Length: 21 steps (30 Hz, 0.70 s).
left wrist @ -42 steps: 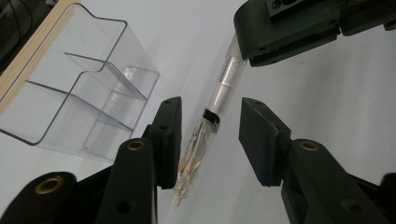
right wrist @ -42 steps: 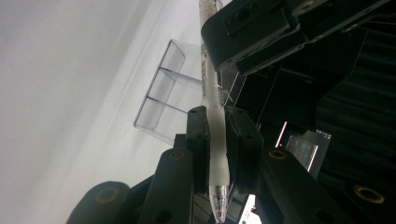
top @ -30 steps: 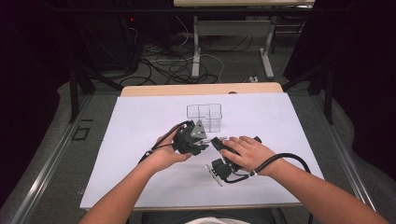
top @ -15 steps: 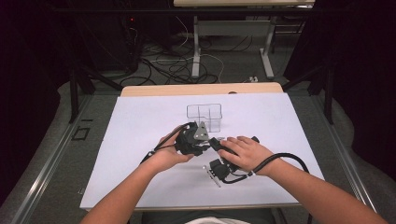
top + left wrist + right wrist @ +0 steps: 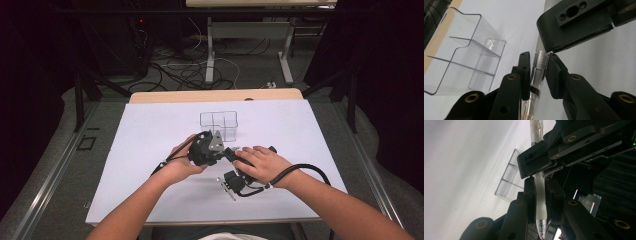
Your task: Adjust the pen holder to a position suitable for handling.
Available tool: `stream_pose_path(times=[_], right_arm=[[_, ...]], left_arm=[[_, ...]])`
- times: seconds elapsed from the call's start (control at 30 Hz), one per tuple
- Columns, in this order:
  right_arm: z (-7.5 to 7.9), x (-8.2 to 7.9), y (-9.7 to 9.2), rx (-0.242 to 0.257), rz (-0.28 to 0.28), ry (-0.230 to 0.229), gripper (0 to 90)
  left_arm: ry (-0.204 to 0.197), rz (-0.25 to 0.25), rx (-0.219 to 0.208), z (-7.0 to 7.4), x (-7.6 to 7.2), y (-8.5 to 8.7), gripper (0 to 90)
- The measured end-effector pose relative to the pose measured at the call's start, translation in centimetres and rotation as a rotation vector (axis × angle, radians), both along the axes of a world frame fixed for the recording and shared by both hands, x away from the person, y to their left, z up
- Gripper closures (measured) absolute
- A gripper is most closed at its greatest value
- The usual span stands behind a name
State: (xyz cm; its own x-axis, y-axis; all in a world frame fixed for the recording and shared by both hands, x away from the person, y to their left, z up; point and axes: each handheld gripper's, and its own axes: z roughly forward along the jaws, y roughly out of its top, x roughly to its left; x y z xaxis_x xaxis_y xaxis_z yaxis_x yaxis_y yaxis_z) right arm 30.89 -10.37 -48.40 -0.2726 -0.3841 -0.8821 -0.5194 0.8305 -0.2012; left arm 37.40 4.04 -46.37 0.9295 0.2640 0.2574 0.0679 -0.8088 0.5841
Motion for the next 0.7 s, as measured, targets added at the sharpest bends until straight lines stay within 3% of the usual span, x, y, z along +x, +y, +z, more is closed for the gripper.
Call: stream_pose_path(times=[0.47,0.7], right_arm=[[-0.21,0.24,0.07,-0.001,-0.012,0.008,79.5],[-0.02,0.33,0.05,0.009,-0.021,0.012,75.1]], left_arm=[[-0.023,-0.018,0.022,-0.17,0.05,-0.11,77.9],[-0.013,-0.009,0.007,-0.21,0.21,-0.17,78.6]])
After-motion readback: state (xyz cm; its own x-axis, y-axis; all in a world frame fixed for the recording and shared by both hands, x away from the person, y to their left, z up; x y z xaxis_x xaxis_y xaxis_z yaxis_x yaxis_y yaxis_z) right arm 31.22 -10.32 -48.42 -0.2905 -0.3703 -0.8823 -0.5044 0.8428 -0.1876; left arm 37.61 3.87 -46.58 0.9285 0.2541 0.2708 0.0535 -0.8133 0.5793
